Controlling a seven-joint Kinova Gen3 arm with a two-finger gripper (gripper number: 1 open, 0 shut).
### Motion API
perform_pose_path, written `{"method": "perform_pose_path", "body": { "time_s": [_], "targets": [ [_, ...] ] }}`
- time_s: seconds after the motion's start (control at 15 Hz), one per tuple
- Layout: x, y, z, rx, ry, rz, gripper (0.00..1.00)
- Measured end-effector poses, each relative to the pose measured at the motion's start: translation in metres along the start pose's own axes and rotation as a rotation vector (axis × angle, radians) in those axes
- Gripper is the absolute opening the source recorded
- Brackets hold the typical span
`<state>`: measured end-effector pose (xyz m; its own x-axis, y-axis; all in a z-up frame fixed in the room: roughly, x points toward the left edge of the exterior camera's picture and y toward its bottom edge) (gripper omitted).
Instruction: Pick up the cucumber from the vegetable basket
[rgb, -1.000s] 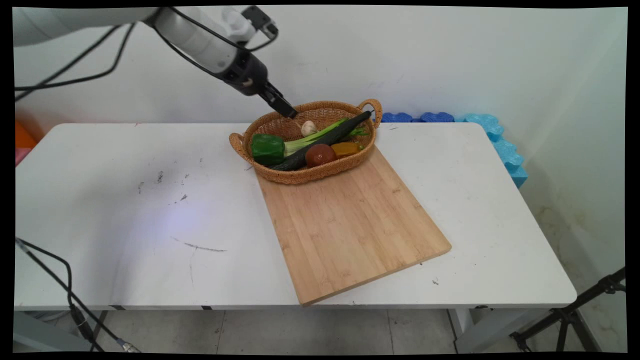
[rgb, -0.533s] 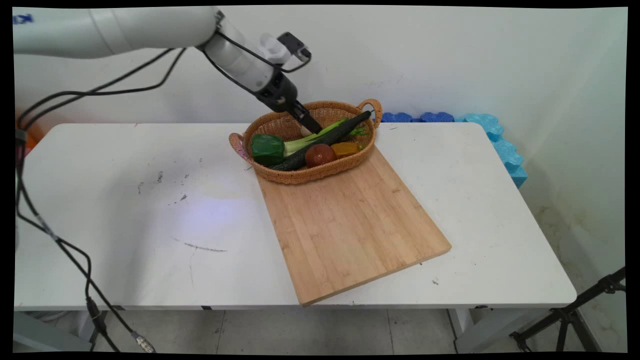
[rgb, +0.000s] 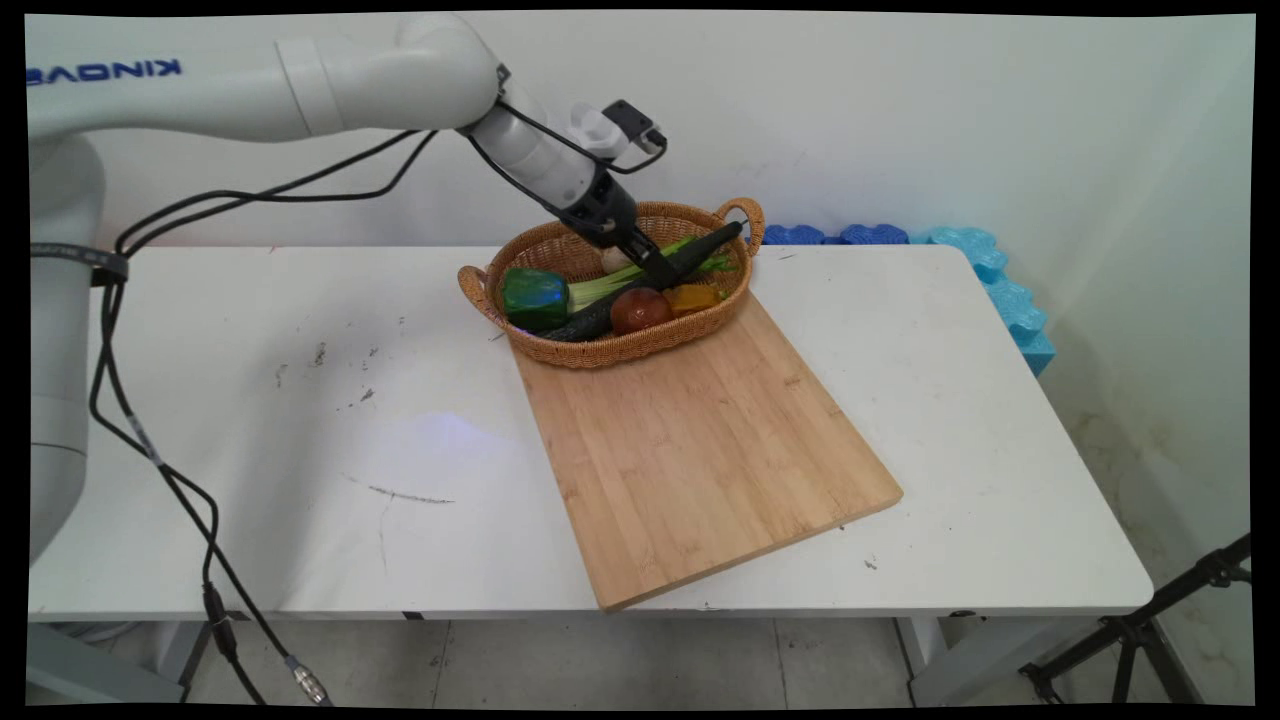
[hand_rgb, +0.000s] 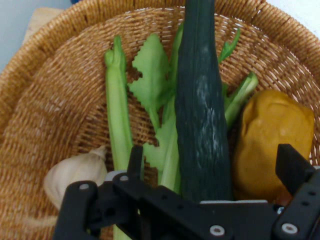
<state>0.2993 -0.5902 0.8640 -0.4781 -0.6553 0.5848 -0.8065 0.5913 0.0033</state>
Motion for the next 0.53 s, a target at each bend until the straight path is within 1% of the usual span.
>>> {"method": "perform_pose_path", "body": {
  "time_s": [0.53],
  "targets": [
    [0.005,0.002,0.03,-0.023,0.005,0.0,1.0]
  ]
}}
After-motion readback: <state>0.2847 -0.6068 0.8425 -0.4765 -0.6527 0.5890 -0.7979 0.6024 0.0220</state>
